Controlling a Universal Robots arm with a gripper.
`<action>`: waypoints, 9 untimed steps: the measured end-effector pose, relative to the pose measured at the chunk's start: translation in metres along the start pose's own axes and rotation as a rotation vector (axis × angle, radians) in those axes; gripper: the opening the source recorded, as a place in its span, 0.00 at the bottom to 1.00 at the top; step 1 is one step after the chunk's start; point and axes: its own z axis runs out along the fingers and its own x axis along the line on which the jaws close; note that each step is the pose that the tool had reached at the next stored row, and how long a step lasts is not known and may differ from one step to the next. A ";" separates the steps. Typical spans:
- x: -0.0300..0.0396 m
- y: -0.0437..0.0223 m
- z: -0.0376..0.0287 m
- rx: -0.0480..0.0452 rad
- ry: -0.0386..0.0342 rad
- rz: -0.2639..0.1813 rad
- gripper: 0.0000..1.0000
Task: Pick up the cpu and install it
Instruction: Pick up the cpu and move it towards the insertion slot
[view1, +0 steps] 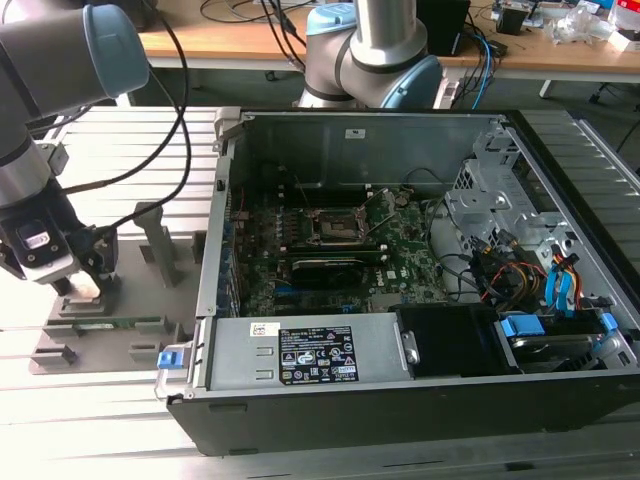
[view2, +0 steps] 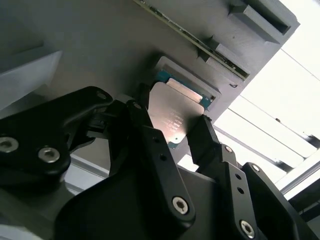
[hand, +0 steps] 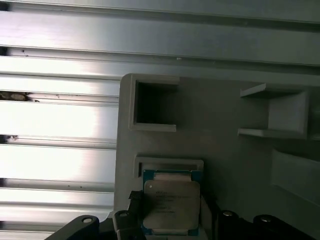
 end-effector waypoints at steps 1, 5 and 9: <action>0.0000 0.0000 -0.0010 0.0000 -0.0001 0.000 0.55; -0.0001 -0.0001 -0.0047 0.0001 0.0000 0.000 0.55; -0.0003 -0.0002 -0.0121 0.0000 0.0000 0.000 0.55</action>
